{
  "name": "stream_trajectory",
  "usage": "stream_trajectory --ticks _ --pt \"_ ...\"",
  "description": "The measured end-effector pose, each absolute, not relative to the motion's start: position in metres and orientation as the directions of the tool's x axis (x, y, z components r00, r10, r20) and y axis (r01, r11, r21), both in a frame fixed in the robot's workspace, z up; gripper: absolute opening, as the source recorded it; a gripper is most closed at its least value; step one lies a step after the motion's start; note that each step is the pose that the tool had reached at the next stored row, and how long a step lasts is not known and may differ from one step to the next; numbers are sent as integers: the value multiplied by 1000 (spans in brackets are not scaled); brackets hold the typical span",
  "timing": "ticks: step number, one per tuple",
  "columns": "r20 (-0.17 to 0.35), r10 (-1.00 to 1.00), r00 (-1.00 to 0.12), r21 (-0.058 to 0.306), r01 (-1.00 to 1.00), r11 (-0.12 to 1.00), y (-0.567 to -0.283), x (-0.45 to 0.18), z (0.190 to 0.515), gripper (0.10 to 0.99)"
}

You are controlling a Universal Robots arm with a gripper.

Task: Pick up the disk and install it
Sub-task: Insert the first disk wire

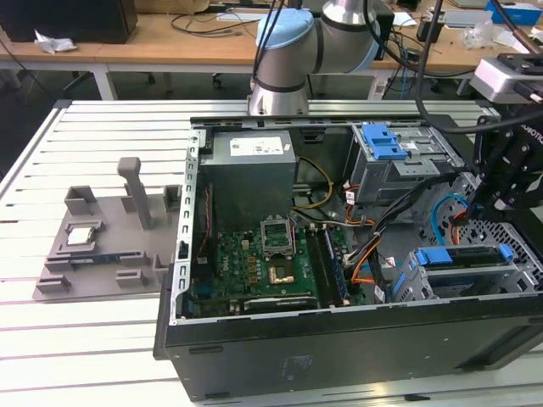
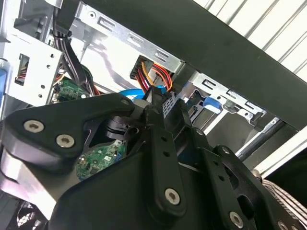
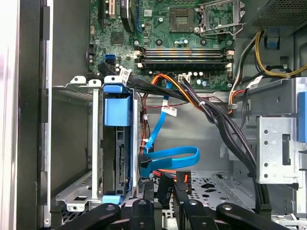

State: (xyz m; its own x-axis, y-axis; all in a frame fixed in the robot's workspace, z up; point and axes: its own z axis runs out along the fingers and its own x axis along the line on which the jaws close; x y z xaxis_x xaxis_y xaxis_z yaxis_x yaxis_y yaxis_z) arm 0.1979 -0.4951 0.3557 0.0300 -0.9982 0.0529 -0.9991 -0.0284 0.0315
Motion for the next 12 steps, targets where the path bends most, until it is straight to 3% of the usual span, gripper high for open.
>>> stream_trajectory --ticks 12 --pt "85 -996 35 29 -999 -33 -478 198 364 302"
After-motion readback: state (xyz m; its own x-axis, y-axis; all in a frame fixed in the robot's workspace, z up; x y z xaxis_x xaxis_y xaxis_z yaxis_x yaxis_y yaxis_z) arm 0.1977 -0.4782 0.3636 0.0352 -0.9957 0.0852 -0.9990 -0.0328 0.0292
